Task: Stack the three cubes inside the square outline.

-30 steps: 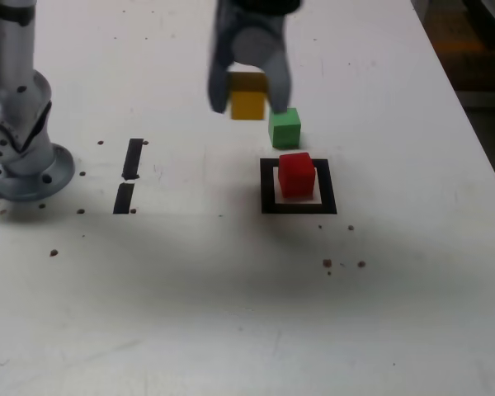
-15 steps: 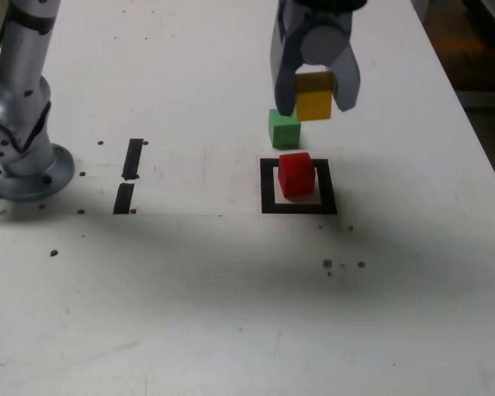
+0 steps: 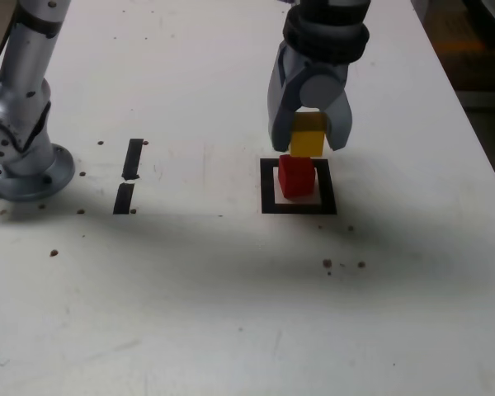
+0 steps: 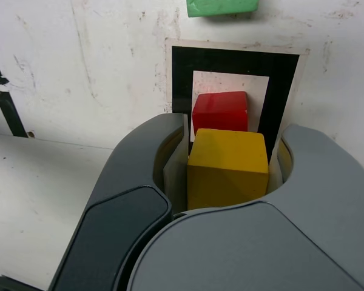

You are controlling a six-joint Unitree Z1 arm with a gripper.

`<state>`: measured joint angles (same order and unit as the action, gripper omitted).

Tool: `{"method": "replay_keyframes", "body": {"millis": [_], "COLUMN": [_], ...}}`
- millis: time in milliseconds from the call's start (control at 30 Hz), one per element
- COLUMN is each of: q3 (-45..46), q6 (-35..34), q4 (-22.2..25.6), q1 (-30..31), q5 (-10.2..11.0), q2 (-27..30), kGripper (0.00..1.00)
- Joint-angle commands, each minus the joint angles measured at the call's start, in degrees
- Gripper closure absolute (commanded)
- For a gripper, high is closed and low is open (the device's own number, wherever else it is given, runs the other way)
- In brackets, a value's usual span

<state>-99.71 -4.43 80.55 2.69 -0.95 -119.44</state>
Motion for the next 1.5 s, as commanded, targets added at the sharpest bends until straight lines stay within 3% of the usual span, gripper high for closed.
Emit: {"method": "replay_keyframes", "body": {"millis": [0,367,1167,1467], "q3": [1.1,2.6,2.7,3.8], "q6": [-0.1,-0.5,-1.1,-1.1], "q4": [-0.7,-1.5,-1.2,-1.4], "q1": [-0.4,-1.2,-0.8,-0.8], "q5": [-0.2,-0.3,-2.3,-3.6], "q2": [-0.2,-0.8,-0.4,-0.7], "kGripper": [0.87,0.87,0.76,0.61]}}
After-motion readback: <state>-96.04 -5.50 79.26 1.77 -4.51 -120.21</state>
